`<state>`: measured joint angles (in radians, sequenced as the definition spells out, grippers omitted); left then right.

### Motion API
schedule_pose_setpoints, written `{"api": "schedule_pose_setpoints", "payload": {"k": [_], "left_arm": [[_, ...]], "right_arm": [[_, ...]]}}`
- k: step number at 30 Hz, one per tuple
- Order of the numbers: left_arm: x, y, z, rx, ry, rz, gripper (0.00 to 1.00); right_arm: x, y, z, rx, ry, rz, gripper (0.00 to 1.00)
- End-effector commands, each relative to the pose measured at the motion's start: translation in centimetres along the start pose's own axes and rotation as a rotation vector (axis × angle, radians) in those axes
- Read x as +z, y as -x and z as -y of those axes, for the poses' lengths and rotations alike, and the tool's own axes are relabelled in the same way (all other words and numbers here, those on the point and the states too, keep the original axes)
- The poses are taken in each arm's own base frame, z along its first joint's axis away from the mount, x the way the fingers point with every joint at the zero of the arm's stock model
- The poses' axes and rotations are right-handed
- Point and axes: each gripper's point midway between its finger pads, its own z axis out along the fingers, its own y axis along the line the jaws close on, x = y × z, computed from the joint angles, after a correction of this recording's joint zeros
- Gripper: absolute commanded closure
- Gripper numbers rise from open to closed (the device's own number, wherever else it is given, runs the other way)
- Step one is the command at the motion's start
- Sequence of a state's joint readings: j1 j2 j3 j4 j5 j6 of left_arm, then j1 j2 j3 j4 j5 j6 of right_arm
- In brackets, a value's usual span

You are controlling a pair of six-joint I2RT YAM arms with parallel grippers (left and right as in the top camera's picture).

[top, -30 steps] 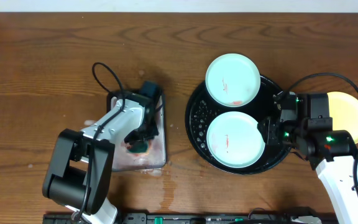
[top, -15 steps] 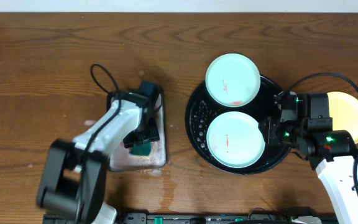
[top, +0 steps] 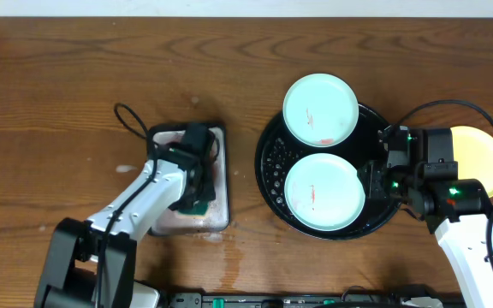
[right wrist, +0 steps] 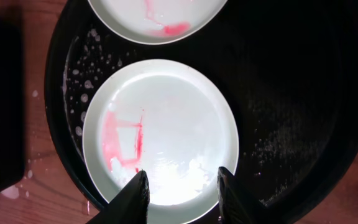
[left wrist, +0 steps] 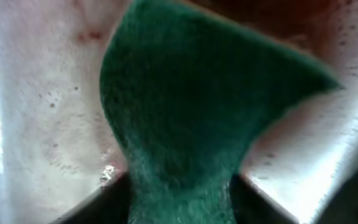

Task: Clean dirty plates on tray and stack at the side
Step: 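Grasp the green sponge in the soapy tray with the left gripper, then scrub the pale blue plate with the sponge while the right gripper holds it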

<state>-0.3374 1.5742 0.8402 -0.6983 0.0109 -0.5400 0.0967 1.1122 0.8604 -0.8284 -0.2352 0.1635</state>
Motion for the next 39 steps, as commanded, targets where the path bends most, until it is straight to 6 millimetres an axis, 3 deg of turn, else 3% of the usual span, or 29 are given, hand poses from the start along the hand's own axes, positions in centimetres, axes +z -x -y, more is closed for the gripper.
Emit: {"api": "schedule_pose_setpoints", "payload": {"k": [1, 2, 4, 10, 17, 21, 26, 30, 33, 36, 39], "left_arm": [[0.6, 0.2, -0.4, 0.012, 0.017, 0.015, 0.73], [0.6, 0.4, -0.2, 0.016, 0.012, 0.024, 0.75], [0.5, 0.7, 0.0, 0.043, 0.003, 0.036, 0.91], [-1.5, 1.7, 0.6, 0.108, -0.002, 0.045, 0.93], [-9.3, 4.3, 3.4, 0.188, -0.066, 0.130, 0.93], [-11.8, 3.7, 7.5, 0.260, -0.202, 0.145, 0.93], [-13.2, 1.5, 13.6, 0.311, -0.401, 0.141, 0.93], [-13.9, 0.4, 17.6, 0.311, -0.486, 0.174, 0.93], [-13.5, -0.6, 20.0, 0.306, -0.523, 0.167, 0.92], [-11.9, -1.9, 22.1, 0.303, -0.530, 0.135, 0.92], [-9.7, -3.4, 23.6, 0.296, -0.518, 0.072, 0.93]], "right_arm": [[0.0, -0.1, -0.2, -0.006, 0.000, -0.005, 0.66], [0.0, -0.1, -0.1, 0.000, -0.001, -0.007, 0.66], [0.0, -0.2, 0.2, 0.023, -0.016, -0.012, 0.66], [0.8, -0.5, 2.8, 0.123, -0.101, -0.045, 0.65], [3.6, -1.3, 6.0, 0.230, -0.141, -0.151, 0.66], [5.8, -2.4, 5.2, 0.188, -0.056, -0.240, 0.72], [8.4, -3.7, 5.3, 0.180, -0.027, -0.332, 0.75], [10.3, -4.6, 4.2, 0.135, 0.030, -0.383, 0.76], [11.5, -5.0, 3.7, 0.109, 0.036, -0.404, 0.84], [12.2, -5.5, 3.4, 0.091, 0.030, -0.423, 0.99], [12.3, -5.6, 4.1, 0.108, -0.032, -0.428, 0.99]]}}
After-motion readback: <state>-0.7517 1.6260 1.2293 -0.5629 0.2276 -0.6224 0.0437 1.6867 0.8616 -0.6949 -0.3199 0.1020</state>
